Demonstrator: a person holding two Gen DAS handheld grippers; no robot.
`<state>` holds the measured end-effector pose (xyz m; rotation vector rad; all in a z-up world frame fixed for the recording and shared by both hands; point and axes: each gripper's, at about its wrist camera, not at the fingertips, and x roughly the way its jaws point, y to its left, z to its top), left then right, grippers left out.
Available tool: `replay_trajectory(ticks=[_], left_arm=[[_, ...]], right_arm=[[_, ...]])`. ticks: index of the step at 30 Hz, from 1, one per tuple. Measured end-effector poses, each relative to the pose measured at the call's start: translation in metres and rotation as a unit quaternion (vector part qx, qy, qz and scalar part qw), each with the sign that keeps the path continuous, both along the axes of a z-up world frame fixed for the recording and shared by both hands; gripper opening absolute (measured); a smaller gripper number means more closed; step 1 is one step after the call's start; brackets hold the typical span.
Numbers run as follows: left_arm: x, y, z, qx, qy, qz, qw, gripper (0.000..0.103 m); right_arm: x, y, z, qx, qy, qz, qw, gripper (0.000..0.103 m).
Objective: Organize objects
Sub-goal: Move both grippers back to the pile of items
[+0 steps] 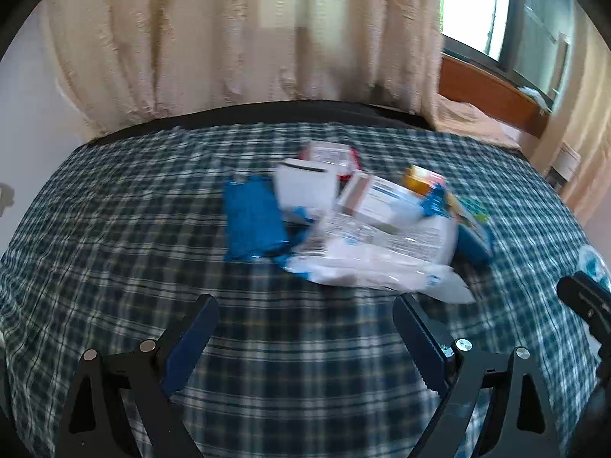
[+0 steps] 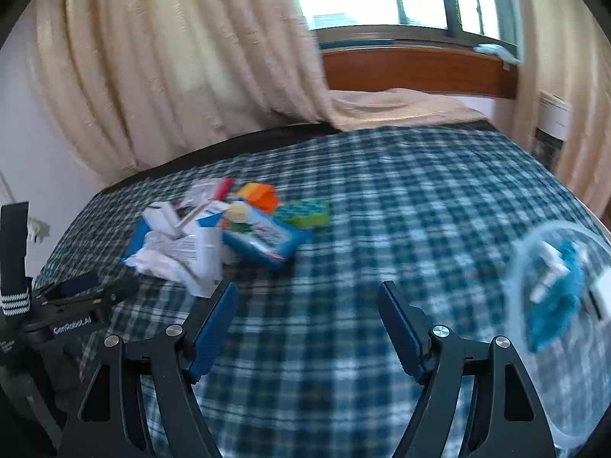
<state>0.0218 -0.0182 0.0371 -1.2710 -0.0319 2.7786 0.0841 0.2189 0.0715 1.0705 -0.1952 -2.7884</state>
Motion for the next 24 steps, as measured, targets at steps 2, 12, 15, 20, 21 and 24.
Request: replay_trajectory(ticks=[2, 12, 15, 20, 21, 24], left_arm=[[-0.002, -0.009, 0.001, 0.008, 0.000, 0.012, 0.9999, 0.095], [-0.008, -0.045, 0.006, 0.029, 0.013, 0.067, 0.9972, 0.095], [-0.011, -0.055, 0.007, 0.039, 0.012, 0.081, 0.9959, 0.095], [-0.011, -0.072, 0.009, 0.048, 0.017, 0.121, 0.9914, 0.099], [-0.012, -0.075, 0.009, 0.046, 0.018, 0.128, 0.9905, 0.099], [-0.014, -0.080, 0.007, 0.043, 0.016, 0.139, 0.9892, 0.099]], right_arm=[[-0.008, -0.015, 0.001, 0.004, 0.001, 0.019, 1.000, 0.077], [-0.052, -0.092, 0.010, 0.029, 0.019, 0.153, 0.988, 0.077], [-0.071, -0.108, 0.006, 0.032, 0.009, 0.189, 0.981, 0.077], [-0.096, -0.121, 0.000, 0.028, -0.010, 0.233, 0.972, 0.077], [-0.100, -0.123, -0.002, 0.027, -0.015, 0.241, 0.970, 0.077], [-0.105, -0.131, -0.006, 0.038, -0.025, 0.261, 0.964, 0.077]])
